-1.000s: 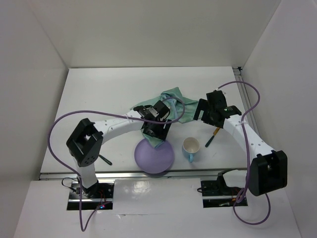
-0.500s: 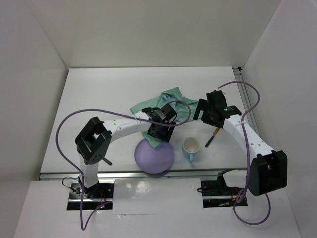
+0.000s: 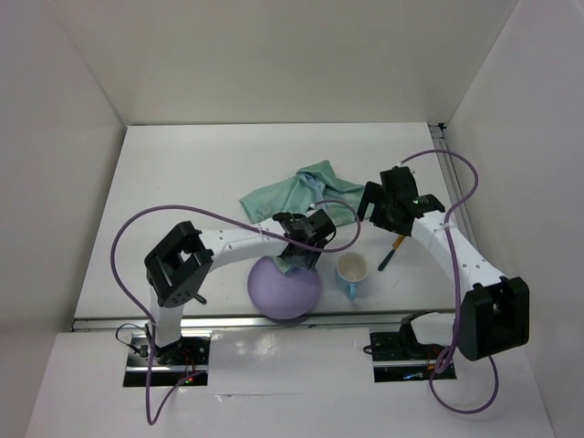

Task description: Set the dinner table for one person

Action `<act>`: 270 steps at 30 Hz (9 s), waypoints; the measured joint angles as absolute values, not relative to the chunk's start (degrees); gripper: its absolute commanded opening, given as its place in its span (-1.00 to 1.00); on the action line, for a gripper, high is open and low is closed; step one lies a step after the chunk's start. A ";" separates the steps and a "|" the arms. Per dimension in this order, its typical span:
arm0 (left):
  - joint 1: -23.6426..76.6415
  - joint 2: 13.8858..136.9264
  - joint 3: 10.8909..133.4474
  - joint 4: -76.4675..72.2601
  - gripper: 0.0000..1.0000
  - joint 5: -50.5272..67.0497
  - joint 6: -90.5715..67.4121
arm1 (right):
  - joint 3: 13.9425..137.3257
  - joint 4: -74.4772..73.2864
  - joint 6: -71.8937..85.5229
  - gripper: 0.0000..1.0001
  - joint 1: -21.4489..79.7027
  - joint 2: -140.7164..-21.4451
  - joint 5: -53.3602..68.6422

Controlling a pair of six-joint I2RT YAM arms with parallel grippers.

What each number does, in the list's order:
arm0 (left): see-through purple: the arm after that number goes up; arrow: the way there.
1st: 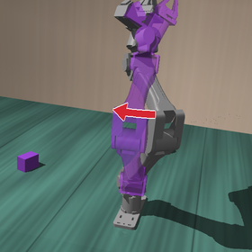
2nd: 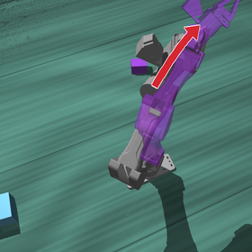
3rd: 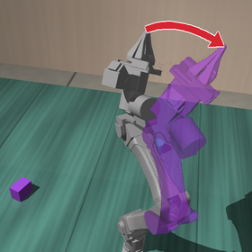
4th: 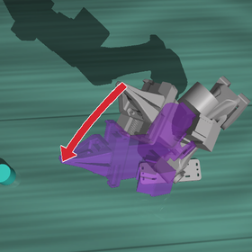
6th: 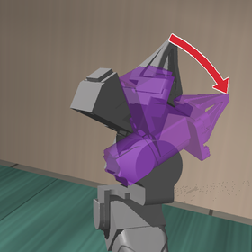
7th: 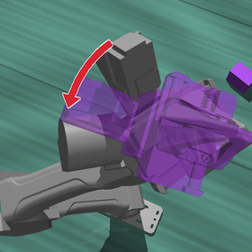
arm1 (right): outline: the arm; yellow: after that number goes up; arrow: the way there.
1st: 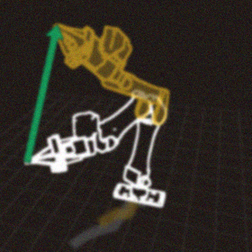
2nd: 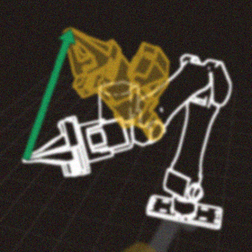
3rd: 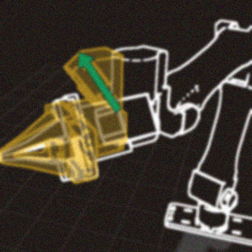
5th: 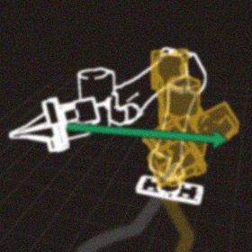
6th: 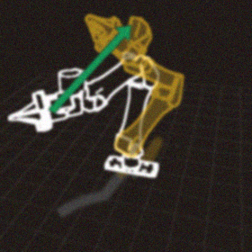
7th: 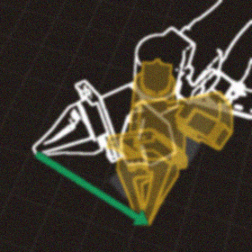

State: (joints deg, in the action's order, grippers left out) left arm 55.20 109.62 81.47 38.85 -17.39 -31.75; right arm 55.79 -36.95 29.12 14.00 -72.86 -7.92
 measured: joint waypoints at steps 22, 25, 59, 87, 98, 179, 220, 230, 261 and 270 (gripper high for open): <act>57.58 111.42 80.51 42.72 -0.86 -30.59 -33.47 | 55.79 -36.95 29.12 1.00 14.00 -73.47 -6.63; 57.58 111.44 83.11 45.10 -1.00 -31.18 -33.45 | 55.79 -36.86 29.12 1.00 14.00 -73.65 -6.24; 12.19 116.09 131.48 49.12 -1.00 17.87 -28.93 | 76.01 -26.13 39.22 0.53 14.02 -112.51 9.58; 1.50 100.01 116.53 40.05 -1.00 34.09 -33.01 | 102.89 -31.22 28.69 -1.00 7.18 -94.65 -6.28; 2.87 117.27 107.79 34.98 0.38 31.62 -34.13 | 131.83 -43.70 24.51 0.77 2.85 -136.57 0.91; -8.27 95.29 117.97 46.96 -1.00 26.50 -38.98 | 87.90 -23.14 36.03 -1.00 -3.11 -76.90 13.50; -13.74 109.43 122.91 39.66 -1.00 41.08 -38.17 | 92.44 -16.27 33.34 -1.00 -2.07 -90.04 17.87; -15.81 87.09 68.84 32.23 1.00 34.98 -33.17 | 53.52 -12.38 33.61 0.25 -2.59 -75.79 19.66; 4.49 113.73 80.16 34.85 -1.00 11.31 -31.81 | 53.80 -15.73 31.79 -1.00 3.22 -99.07 11.75; 4.49 114.17 78.87 33.61 -1.00 10.83 -32.01 | 47.90 -11.46 34.85 -1.00 4.62 -94.67 9.30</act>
State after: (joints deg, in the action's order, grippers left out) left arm 4.49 114.17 78.87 33.61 10.83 -32.01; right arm 47.90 -11.46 34.85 4.62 -94.67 9.30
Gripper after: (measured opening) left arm 0.043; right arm 0.030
